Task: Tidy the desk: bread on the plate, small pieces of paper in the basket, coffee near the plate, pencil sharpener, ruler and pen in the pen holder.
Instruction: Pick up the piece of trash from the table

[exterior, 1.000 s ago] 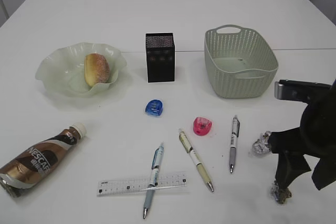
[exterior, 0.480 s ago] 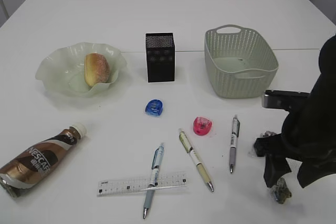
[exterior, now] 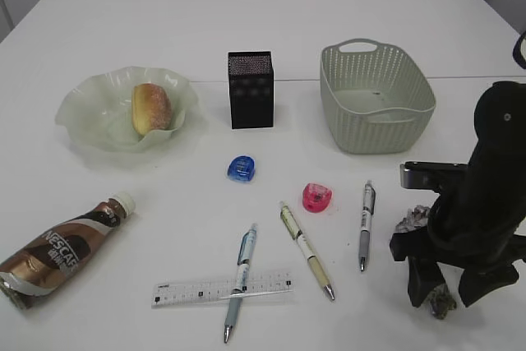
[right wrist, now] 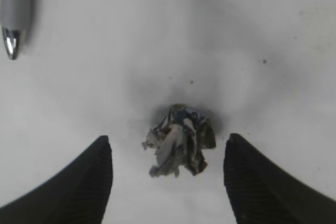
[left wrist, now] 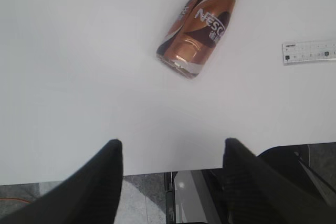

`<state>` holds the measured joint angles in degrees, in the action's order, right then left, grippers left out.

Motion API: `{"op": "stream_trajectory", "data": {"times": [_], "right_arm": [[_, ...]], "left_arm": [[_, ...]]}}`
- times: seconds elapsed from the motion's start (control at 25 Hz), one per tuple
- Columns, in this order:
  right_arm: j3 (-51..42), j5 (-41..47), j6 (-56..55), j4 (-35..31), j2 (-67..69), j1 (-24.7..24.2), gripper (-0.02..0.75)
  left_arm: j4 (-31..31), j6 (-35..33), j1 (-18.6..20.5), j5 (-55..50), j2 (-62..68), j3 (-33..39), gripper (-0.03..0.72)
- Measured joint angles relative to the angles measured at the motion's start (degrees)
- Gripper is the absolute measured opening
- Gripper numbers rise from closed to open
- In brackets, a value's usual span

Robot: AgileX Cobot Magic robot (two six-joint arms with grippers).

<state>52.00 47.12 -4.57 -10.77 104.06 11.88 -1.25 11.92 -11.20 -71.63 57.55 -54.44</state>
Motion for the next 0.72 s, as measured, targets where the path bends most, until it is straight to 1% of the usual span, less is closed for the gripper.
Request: {"op": "stream_trajectory", "data": {"times": [0.28, 0.4, 0.52, 0.6, 0.72], "right_arm": [[0.0, -1.13, 0.0, 1.28, 0.75, 0.0, 0.48], [0.0, -1.35, 0.0, 1.93, 0.96, 0.0, 0.419], [0.0, -1.44, 0.0, 2.04, 1.49, 0.0, 0.34], [0.0, -1.44, 0.0, 2.14, 1.58, 0.0, 0.316], [0.0, -1.58, 0.0, 2.25, 1.58, 0.0, 0.304]], "left_arm": [[0.0, 0.0, 0.0, 0.04, 0.0, 0.0, 0.43], [0.0, 0.0, 0.0, 0.04, 0.0, 0.0, 0.425], [0.0, 0.0, 0.0, 0.04, 0.0, 0.0, 0.424], [0.06, 0.0, 0.0, 0.04, 0.0, 0.0, 0.424], [0.14, 0.0, 0.0, 0.04, 0.0, 0.0, 0.424]]}}
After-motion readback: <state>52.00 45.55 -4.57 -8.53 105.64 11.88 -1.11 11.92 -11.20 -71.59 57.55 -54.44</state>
